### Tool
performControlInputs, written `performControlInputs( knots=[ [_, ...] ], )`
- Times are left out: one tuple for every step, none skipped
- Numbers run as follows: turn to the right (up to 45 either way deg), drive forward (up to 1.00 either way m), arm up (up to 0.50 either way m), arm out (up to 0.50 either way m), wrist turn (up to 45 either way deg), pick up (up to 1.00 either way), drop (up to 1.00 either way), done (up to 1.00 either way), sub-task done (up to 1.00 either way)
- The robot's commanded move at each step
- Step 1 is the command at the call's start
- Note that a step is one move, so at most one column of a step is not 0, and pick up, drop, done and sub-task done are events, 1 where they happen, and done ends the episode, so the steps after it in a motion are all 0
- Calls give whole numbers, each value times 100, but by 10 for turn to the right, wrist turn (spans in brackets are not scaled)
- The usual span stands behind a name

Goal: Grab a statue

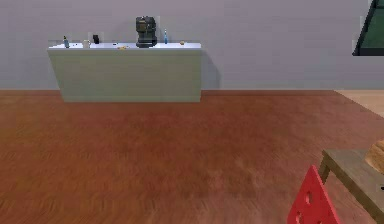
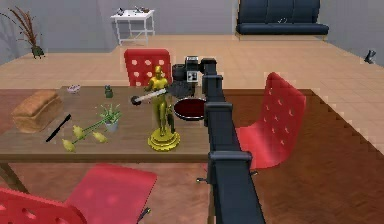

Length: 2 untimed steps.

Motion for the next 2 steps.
performControlInputs(
  knots=[
    [0,0,0,0,210,0,0,0,0],
    [0,0,0,0,0,100,0,0,0]
  ],
)
